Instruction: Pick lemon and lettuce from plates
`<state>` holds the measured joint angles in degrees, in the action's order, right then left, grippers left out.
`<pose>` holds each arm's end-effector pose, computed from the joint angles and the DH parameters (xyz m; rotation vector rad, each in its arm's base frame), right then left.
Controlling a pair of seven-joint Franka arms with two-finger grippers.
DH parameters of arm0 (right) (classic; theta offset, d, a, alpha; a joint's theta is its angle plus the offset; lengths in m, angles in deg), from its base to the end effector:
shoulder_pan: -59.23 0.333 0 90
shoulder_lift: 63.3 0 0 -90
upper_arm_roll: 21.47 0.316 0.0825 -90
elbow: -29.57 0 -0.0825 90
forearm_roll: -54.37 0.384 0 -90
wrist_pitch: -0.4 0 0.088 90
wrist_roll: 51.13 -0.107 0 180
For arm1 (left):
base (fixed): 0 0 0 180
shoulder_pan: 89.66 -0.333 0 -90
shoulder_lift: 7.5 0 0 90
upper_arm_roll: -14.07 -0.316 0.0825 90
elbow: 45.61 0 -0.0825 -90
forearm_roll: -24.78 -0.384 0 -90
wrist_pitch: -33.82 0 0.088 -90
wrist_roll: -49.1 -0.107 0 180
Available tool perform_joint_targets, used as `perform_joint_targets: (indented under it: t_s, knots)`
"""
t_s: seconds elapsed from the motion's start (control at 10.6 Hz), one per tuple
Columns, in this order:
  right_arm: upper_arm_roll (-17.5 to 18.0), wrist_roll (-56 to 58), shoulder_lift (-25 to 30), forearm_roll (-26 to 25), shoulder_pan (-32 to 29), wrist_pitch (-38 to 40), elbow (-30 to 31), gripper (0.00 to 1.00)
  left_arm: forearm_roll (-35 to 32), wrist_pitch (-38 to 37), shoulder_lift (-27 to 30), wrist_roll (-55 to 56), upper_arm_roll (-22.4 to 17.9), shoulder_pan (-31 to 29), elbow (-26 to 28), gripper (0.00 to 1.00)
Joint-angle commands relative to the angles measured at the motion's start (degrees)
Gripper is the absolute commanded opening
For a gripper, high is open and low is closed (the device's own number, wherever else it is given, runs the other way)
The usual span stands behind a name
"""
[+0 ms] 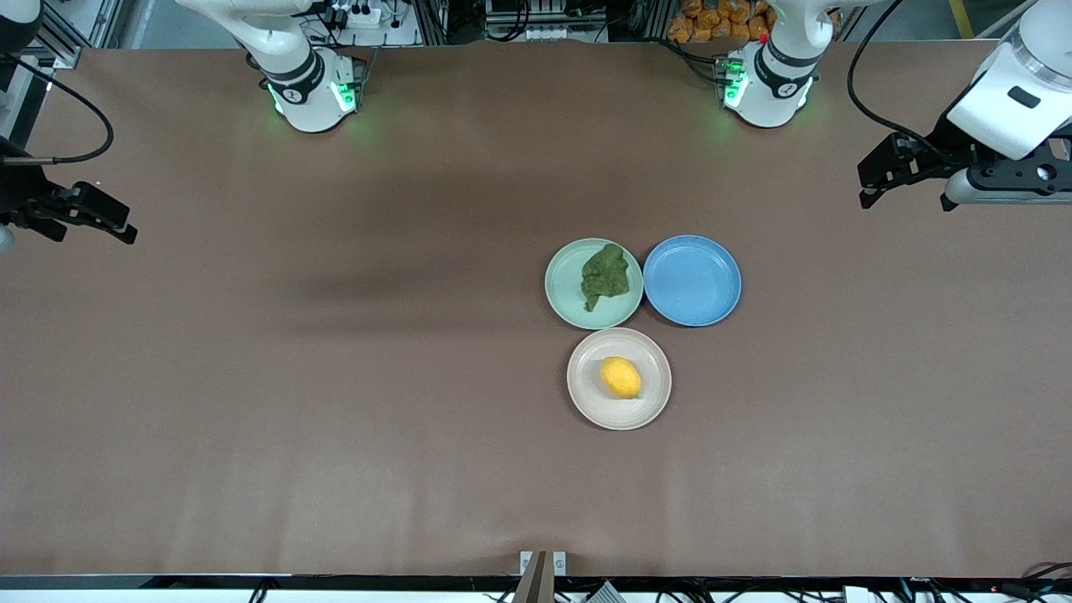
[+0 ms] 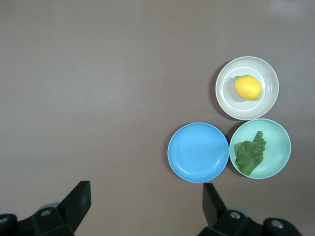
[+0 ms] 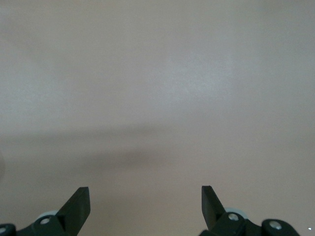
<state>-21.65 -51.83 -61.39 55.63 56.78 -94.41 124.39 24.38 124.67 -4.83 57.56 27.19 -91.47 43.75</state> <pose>0.5506 -0.0231 0.6105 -3.1183 0.0930 -0.0523 0.5312 -0.1088 0.6560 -3.1335 0.0779 -0.1150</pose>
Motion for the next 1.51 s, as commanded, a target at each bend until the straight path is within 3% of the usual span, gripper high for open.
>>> perform_joint_targets:
  t_s: [0.0,0.28,0.66,1.41]
  knots:
    - [-0.6,0.5,0.6,-0.8,1.0,0.0,0.5,1.00,1.5,-1.2,0.1,-0.8,0.1,-0.6,-0.9,1.00]
    - [-0.7,0.5,0.5,-0.8,1.0,-0.2,0.5,1.00,2.0,-1.4,-0.7,-0.8,-0.1,-0.6,-0.9,1.00]
    - [-1.0,0.5,-0.2,-0.7,-0.2,-0.2,0.5,1.00,2.2,-0.7,-8.1,1.5,0.0,0.1,-3.3,1.00]
    - [-0.7,0.6,-0.8,-0.2,-0.1,-0.3,0.1,1.00,2.0,20.7,-29.0,21.0,0.1,8.8,-9.6,1.00]
